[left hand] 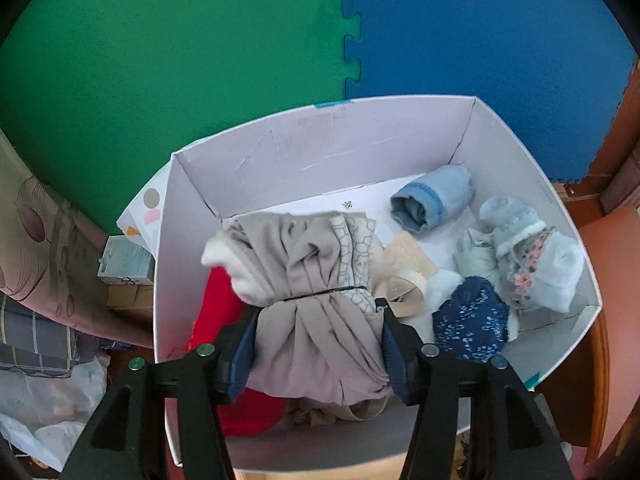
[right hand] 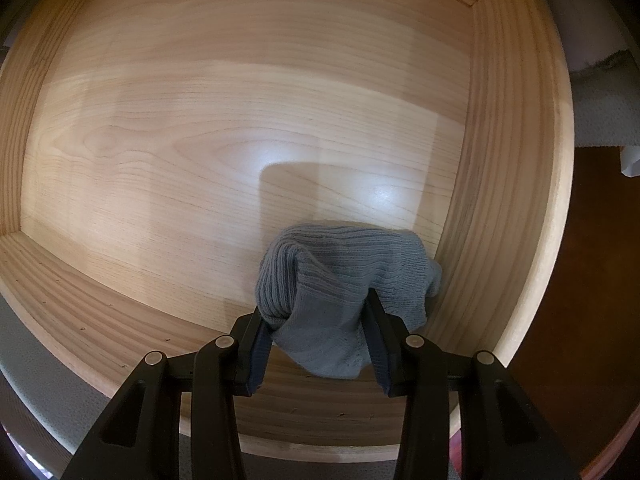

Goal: Take underwear out of drawer
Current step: 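Open the left gripper to drop the grey bundle into the box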

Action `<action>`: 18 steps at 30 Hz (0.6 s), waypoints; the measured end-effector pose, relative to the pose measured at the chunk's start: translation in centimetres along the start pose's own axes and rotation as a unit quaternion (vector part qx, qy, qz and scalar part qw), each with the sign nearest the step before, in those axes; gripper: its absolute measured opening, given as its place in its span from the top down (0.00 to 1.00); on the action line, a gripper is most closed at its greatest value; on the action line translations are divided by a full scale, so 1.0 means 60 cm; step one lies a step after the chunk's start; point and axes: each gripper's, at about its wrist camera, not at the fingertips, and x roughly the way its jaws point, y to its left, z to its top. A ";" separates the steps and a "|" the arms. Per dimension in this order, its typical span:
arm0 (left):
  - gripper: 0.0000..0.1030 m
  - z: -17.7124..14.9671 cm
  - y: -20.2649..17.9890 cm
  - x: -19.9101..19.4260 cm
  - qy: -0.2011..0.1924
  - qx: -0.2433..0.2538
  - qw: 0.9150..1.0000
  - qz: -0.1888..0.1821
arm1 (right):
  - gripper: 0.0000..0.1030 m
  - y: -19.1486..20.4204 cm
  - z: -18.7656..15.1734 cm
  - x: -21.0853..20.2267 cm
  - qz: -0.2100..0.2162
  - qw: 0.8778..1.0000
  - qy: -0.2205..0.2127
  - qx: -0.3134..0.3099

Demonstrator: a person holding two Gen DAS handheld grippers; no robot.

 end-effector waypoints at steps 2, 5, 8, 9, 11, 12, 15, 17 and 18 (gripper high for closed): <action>0.44 -0.001 -0.002 0.004 0.001 0.001 1.000 0.003 | 0.62 0.000 0.000 -0.001 0.001 1.000 0.000 0.001; 0.44 -0.002 -0.007 0.000 -0.002 0.005 1.000 0.003 | 0.62 0.002 0.000 -0.001 0.000 1.000 0.000 0.002; 0.42 -0.001 -0.011 -0.008 -0.004 0.006 1.000 -0.003 | 0.62 0.003 0.000 0.001 0.000 1.000 0.000 0.003; 0.42 -0.001 -0.010 -0.012 -0.007 0.006 1.000 -0.004 | 0.62 0.002 0.000 0.001 0.000 1.000 0.000 0.003; 0.39 -0.002 -0.009 -0.025 -0.019 0.006 1.000 -0.005 | 0.62 0.004 0.000 0.001 -0.001 1.000 0.000 0.002; 0.38 -0.003 -0.009 -0.032 -0.025 0.005 1.000 -0.003 | 0.62 0.004 0.000 0.001 -0.001 1.000 0.000 0.002; 0.36 -0.001 -0.005 -0.056 -0.046 0.006 0.999 0.004 | 0.62 0.005 0.001 0.001 -0.002 1.000 0.000 0.002; 0.35 0.000 0.000 -0.070 -0.054 0.004 0.999 0.005 | 0.62 0.006 0.001 0.002 -0.003 1.000 0.001 0.002; 0.35 0.001 0.003 -0.077 -0.057 0.003 0.998 0.005 | 0.62 0.006 0.001 0.002 -0.004 1.000 0.001 0.002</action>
